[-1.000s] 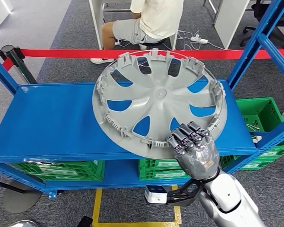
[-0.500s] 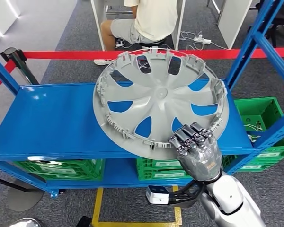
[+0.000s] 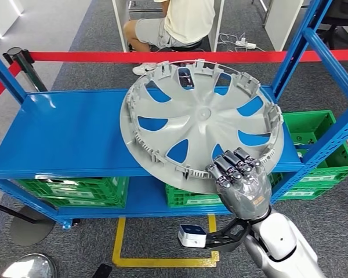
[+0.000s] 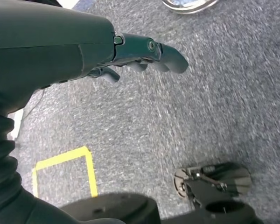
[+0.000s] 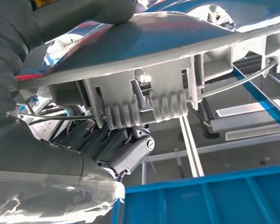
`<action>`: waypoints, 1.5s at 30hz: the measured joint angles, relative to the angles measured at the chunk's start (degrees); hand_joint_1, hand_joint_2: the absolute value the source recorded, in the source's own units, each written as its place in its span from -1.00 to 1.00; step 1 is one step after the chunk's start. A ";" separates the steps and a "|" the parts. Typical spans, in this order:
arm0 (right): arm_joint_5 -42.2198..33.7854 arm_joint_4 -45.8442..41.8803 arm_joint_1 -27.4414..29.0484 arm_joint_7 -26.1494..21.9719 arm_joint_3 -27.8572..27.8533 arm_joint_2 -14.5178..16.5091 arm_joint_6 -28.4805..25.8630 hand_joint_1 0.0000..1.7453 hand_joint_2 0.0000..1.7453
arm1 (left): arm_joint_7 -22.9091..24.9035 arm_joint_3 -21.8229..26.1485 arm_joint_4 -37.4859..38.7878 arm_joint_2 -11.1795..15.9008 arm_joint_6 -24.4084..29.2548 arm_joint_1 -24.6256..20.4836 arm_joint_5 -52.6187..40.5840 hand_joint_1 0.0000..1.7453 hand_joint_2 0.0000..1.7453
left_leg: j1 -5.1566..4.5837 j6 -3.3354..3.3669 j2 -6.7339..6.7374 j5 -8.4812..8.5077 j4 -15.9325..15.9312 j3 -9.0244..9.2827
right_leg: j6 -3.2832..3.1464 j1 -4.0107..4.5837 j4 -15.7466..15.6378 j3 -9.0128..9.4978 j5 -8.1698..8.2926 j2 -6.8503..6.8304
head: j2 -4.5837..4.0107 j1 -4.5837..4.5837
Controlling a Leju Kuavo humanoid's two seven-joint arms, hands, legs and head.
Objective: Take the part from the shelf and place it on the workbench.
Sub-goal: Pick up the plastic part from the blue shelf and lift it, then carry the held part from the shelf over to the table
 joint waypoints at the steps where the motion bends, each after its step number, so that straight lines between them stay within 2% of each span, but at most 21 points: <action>1: 0.01 0.00 0.07 0.15 0.01 -0.01 0.00 1.00 1.00 | 0.00 0.00 0.01 -0.03 0.01 0.14 -0.01 -1.00 1.00 | 0.00 0.22 0.00 0.35 -0.18 -0.33 | 0.31 -0.07 -0.18 -0.17 0.42 -0.06 | 0.00 -0.02; 3: 0.01 0.02 0.27 0.60 0.04 -0.01 0.00 1.00 1.00 | 0.00 0.01 0.02 -0.09 0.07 0.41 0.00 -1.00 1.00 | 0.11 0.89 0.12 1.42 -0.49 -1.13 | 0.88 -0.20 0.73 -1.01 -0.98 -0.10 | 0.00 0.07; 4: 0.01 0.03 0.35 0.85 0.06 -0.02 0.00 1.00 1.00 | 0.00 0.02 0.02 -0.13 0.10 0.49 0.00 -1.00 1.00 | 0.22 1.21 0.20 2.02 -0.61 -1.65 | 1.12 -0.22 2.76 -1.79 -3.11 -0.09 | 0.00 0.11; 6: 0.00 0.14 0.42 1.34 0.11 -0.01 0.00 1.00 1.00 | 0.00 0.02 0.02 -0.13 0.14 0.50 0.00 -1.00 1.00 | 0.21 1.61 0.26 3.10 -0.58 -2.90 | 1.47 -0.20 9.73 -3.68 -8.40 -0.08 | 0.00 0.20; 8: 0.01 0.35 0.50 1.79 0.21 -0.02 0.00 1.00 1.00 | 0.02 0.02 0.02 -0.13 0.14 0.52 0.00 -1.00 1.00 | 0.12 1.66 0.28 4.24 -0.52 -4.34 | 1.62 -0.18 15.26 -4.25 -10.28 -0.07 | 0.00 0.18; 9: 0.01 0.49 0.53 2.01 0.29 -0.02 0.00 1.00 1.00 | 0.03 0.02 0.02 -0.13 0.15 0.52 0.01 -1.00 1.00 | 0.09 1.62 0.28 4.82 -0.49 -5.07 | 1.58 -0.17 15.34 -3.21 -9.40 -0.07 | 0.00 0.19; 11: 0.01 0.69 0.52 2.56 0.51 -0.02 0.00 1.00 1.00 | 0.05 0.02 0.01 -0.13 0.20 0.44 0.01 -1.00 1.00 | 0.08 1.39 0.24 5.90 -0.39 -6.32 | 1.34 -0.14 9.70 1.70 -6.66 -0.08 | 0.00 0.19; 13: 0.01 0.79 0.42 3.17 0.77 -0.02 0.00 1.00 1.00 | 0.06 0.02 0.01 -0.11 0.30 0.33 -0.01 -1.00 1.00 | -0.03 0.88 0.18 6.87 -0.30 -7.15 | 1.03 0.03 1.85 7.27 -6.66 -0.04 | 0.01 0.12; 15: 0.01 0.92 0.33 3.75 0.97 -0.03 -0.01 1.00 1.00 | 0.07 0.02 0.00 -0.07 0.39 0.30 -0.02 -1.00 1.00 | -0.03 0.23 0.18 7.90 -0.33 -7.53 | 0.65 0.34 -1.47 9.09 -7.51 0.09 | 0.01 0.22; 18: 0.02 1.14 0.18 4.30 1.16 -0.05 -0.03 1.00 1.00 | 0.10 0.02 0.00 0.08 0.47 0.35 -0.02 -1.00 1.00 | 0.11 -0.82 0.16 7.47 0.34 -8.33 | -0.70 0.22 -1.59 7.61 -6.05 -0.07 | 0.01 0.32; 22: 0.02 1.33 0.02 4.89 1.47 -0.08 -0.04 1.00 1.00 | 0.11 0.02 0.00 0.16 0.52 0.02 -0.02 -1.00 1.00 | 0.38 -1.92 0.19 -2.59 12.11 -11.33 | -1.66 -0.04 -1.72 4.36 -3.06 -0.29 | 0.01 0.03; 24: 0.02 1.45 0.03 5.14 1.62 -0.09 -0.04 1.00 1.00 | 0.11 0.02 0.00 0.16 0.57 -0.06 -0.06 -1.00 1.00 | 0.51 -2.19 0.19 -2.73 15.58 -10.73 | -1.48 -0.06 -1.63 2.49 -1.67 -0.34 | 0.00 0.03; 26: 0.03 1.55 0.02 5.44 1.87 -0.10 -0.04 1.00 1.00 | 0.12 0.02 0.00 0.16 0.61 -0.02 -0.12 -1.00 1.00 | 0.75 -2.29 0.19 0.26 11.96 -6.79 | -1.15 -0.13 -1.49 0.76 -0.32 -0.33 | 0.00 0.02; 29: 0.04 1.56 -0.09 5.85 2.30 -0.12 -0.07 1.00 1.00 | 0.13 0.02 0.01 0.05 0.65 -0.03 -0.21 -1.00 1.00 | 0.78 -1.83 -0.02 0.06 1.15 0.31 | -0.22 -0.05 -1.48 -0.92 1.60 -0.30 | 0.00 0.02; 32: 0.02 1.60 -0.21 5.94 2.72 -0.17 -0.10 1.00 1.00 | 0.13 0.02 0.02 -0.01 0.64 0.22 -0.23 -1.00 1.00 | 0.36 -0.20 -0.06 0.26 -1.51 0.46 | 0.81 -0.24 -2.45 -1.51 3.59 -0.34 | 0.01 -0.07; 34: 0.03 1.68 -0.24 6.00 3.05 -0.32 -0.11 1.00 1.00 | 0.14 0.03 0.02 0.10 0.61 0.48 -0.19 -1.00 1.00 | 0.42 0.77 0.17 1.59 -1.72 -0.59 | 1.37 -0.36 -1.13 -2.60 1.58 -0.27 | 0.00 0.04; 37: 0.04 1.95 -0.53 6.20 3.64 -0.59 -0.11 1.00 1.00 | 0.13 0.04 0.02 0.25 0.45 0.60 -0.10 -1.00 1.00 | 0.36 1.50 0.31 3.43 -1.76 -2.62 | 1.74 -0.27 8.96 -5.01 -6.91 -0.22 | 0.00 0.18; 38: 0.04 2.10 -0.70 6.25 3.83 -0.65 -0.11 1.00 1.00 | 0.13 0.04 0.02 0.30 0.41 0.59 -0.08 -1.00 1.00 | 0.29 1.53 0.31 3.97 -1.72 -3.33 | 1.74 -0.23 12.12 -5.27 -8.41 -0.22 | 0.00 0.17; 40: 0.04 2.46 -1.10 6.35 4.21 -0.71 -0.11 1.00 1.00 | 0.13 0.04 0.02 0.45 0.35 0.62 -0.01 -1.00 1.00 | 0.18 1.45 0.31 4.96 -1.64 -4.66 | 1.53 -0.15 13.08 -3.23 -7.76 -0.22 | 0.00 0.16; 42: 0.04 2.77 -1.56 6.55 4.57 -0.72 -0.11 1.00 1.00 | 0.13 0.04 0.02 0.55 0.32 0.64 0.03 -1.00 1.00 | 0.12 1.21 0.28 5.76 -1.59 -5.59 | 1.04 -0.04 6.55 2.21 -5.58 -0.21 | 0.00 0.15; 45: 0.04 3.05 -2.15 6.77 5.02 -0.72 -0.13 1.00 1.00 | 0.13 0.04 0.02 0.56 0.28 0.64 0.05 -1.00 1.00 | 0.10 0.42 0.30 7.07 -1.47 -6.54 | 0.45 0.37 -2.57 8.14 -5.87 -0.09 | 0.00 0.09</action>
